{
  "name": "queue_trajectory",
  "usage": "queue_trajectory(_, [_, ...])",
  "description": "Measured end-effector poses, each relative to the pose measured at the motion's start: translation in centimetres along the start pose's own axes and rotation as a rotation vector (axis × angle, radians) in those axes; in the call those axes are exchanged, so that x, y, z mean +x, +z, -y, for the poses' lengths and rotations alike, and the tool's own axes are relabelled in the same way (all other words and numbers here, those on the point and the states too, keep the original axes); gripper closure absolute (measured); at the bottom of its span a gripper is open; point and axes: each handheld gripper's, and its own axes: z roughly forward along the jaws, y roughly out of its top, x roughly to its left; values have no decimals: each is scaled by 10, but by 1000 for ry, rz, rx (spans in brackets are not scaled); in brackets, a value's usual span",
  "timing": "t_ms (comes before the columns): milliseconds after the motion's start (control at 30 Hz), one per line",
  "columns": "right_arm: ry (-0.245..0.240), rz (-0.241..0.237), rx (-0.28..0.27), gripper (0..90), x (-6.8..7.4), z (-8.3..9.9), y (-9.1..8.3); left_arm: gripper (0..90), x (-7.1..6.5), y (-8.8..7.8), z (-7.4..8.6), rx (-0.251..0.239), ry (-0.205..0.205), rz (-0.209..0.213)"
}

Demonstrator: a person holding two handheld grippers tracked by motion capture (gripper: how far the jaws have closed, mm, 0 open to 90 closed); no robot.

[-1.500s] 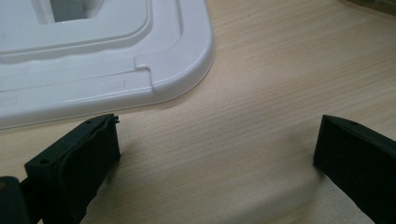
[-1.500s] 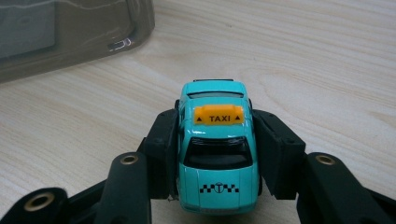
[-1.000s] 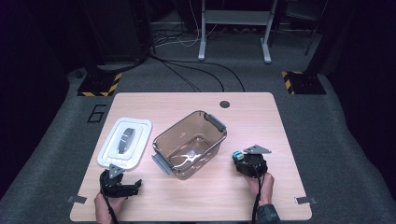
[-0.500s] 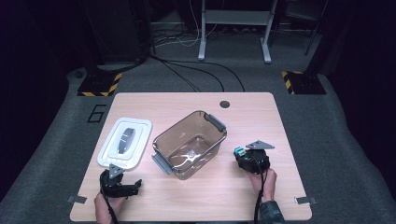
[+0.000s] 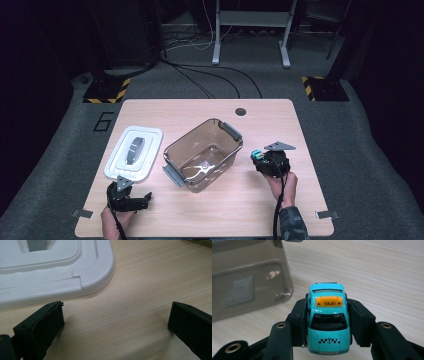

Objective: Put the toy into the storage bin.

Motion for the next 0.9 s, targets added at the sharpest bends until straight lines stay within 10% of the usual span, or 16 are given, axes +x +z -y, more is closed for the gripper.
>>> queue_trajectory(900, [-18,6,-22,527,-17,-55,-3,0,0,0,0,0,0,0])
